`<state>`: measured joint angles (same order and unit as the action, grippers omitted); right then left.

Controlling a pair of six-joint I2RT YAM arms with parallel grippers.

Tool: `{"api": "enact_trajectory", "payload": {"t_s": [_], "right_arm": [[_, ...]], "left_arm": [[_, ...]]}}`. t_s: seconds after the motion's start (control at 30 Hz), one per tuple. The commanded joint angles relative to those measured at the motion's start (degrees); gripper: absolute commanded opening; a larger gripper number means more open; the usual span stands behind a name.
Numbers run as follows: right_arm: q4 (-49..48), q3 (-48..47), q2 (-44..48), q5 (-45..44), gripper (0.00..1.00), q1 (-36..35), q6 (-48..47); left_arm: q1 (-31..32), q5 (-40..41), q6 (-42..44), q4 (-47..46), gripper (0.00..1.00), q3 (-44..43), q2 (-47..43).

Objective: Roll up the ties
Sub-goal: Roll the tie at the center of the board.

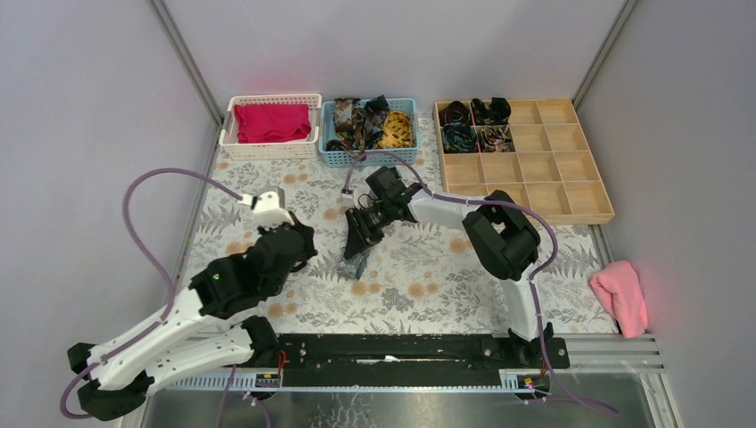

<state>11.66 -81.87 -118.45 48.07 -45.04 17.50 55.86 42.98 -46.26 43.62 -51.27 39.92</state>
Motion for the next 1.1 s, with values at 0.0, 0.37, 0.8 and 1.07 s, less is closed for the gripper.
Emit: {"api": "enact_trajectory", "payload": {"t_s": [0.0,0.37,0.8,1.07], "right_arm": [[-0.37,-2.84,-3.85,6.16,0.32,2.12,3.17],[-8.68,-3.32,-9.52,14.55,0.31,6.74,11.57],[-13.27,-2.68,-11.66,20.94,0.31,7.59,17.47],[-14.67,-2.96,-12.53,21.27,0.30,7.71,18.63]], "left_arm": [[0.23,-1.56,2.52,-10.16,0.09,4.68,3.94],[0.18,-4.18,4.63,-23.16,0.35,13.61,10.66],[-0.13,-8.20,9.26,-35.36,0.76,21.25,15.51],[-0.22,-8.26,12.07,-37.18,0.99,20.88,21.94]]}}
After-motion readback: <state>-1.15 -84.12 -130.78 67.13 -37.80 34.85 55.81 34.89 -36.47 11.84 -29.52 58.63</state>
